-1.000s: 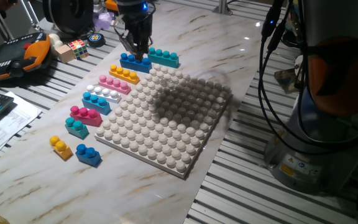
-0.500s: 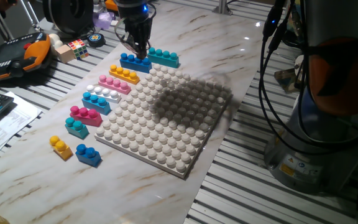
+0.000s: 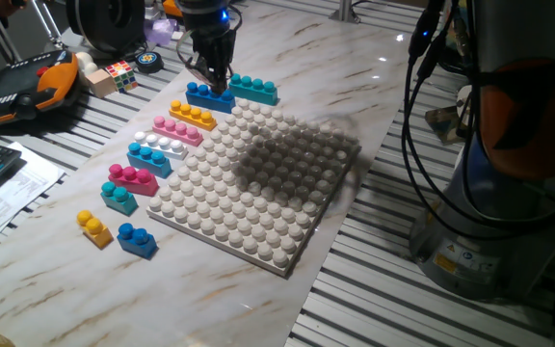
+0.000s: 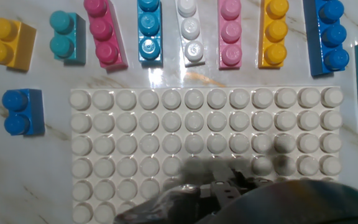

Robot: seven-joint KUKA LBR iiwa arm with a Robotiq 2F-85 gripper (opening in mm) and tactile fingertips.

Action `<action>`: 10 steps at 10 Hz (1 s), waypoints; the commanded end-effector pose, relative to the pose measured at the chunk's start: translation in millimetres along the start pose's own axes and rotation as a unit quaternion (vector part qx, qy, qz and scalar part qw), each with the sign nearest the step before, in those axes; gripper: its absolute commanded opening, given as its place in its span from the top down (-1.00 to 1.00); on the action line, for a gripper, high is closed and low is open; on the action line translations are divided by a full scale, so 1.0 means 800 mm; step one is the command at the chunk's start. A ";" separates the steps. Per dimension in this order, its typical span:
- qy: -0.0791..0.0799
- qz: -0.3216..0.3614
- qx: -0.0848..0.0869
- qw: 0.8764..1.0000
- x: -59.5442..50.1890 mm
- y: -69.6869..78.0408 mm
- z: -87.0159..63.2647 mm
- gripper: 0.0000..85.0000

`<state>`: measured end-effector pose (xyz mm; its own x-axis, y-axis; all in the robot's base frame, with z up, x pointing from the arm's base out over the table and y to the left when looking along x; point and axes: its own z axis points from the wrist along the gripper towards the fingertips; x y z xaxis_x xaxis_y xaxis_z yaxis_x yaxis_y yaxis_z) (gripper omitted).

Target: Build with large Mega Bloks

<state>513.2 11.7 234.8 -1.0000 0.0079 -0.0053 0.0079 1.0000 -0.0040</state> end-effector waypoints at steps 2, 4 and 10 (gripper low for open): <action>0.000 0.000 -0.002 1.000 -0.004 0.002 0.003 0.98; -0.003 -0.003 0.004 1.000 -0.006 0.000 0.004 0.98; -0.003 -0.003 0.002 1.000 -0.006 0.003 0.001 0.98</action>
<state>518.3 13.9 234.3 -0.9999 0.0010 -0.0129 0.0011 0.9999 -0.0113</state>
